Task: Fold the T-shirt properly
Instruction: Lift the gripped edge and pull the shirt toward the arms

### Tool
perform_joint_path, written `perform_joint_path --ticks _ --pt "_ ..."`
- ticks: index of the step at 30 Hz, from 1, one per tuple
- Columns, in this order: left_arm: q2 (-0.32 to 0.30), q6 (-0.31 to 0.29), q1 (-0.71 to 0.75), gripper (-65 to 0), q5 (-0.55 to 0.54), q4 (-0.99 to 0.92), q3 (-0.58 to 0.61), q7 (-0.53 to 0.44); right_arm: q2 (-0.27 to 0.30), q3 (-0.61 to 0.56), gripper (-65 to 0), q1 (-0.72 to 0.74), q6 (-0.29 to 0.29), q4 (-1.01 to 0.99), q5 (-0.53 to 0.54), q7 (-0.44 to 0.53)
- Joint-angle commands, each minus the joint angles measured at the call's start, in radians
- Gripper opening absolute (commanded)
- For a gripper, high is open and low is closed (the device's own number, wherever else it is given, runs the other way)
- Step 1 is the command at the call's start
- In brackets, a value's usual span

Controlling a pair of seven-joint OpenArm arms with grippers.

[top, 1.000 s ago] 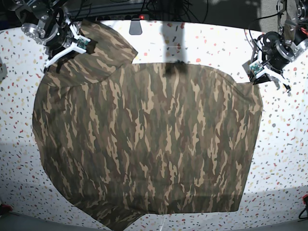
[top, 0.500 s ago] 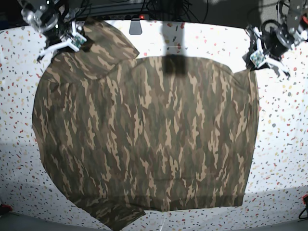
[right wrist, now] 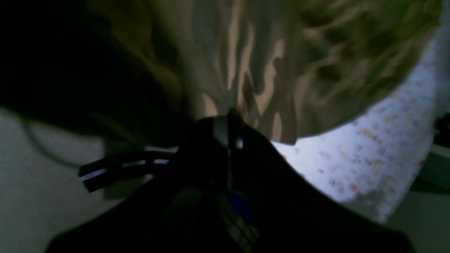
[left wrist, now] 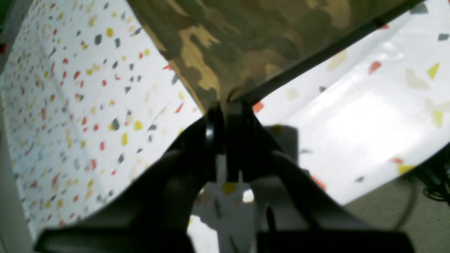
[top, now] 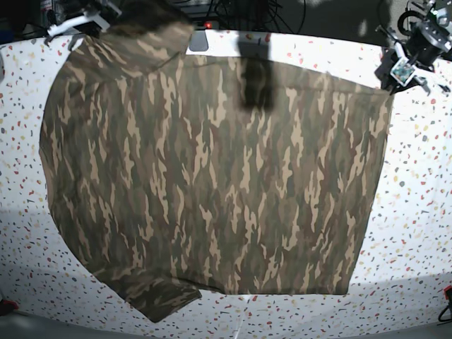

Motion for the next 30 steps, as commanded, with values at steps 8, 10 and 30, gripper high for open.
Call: perform_joint_path --ticks 8,10,30 --pt "-0.013 0.015 0.095 -65.0 -0.010 0.020 -0.069 -0.060 0.010 0.108 -65.0 -0.160 -0.035 0.148 -0.003 -0.002" --pt "-0.012 0.015 0.117 -65.0 -0.014 0.020 -0.086 -0.061 0.010 0.125 -65.0 -0.186 -0.035 0.170 -0.003 -0.006" --pt "0.074 0.006 0.108 -65.0 -0.068 0.025 -0.231 -0.183 -0.011 0.142 -65.0 -0.040 0.034 0.227 0.035 -0.035"
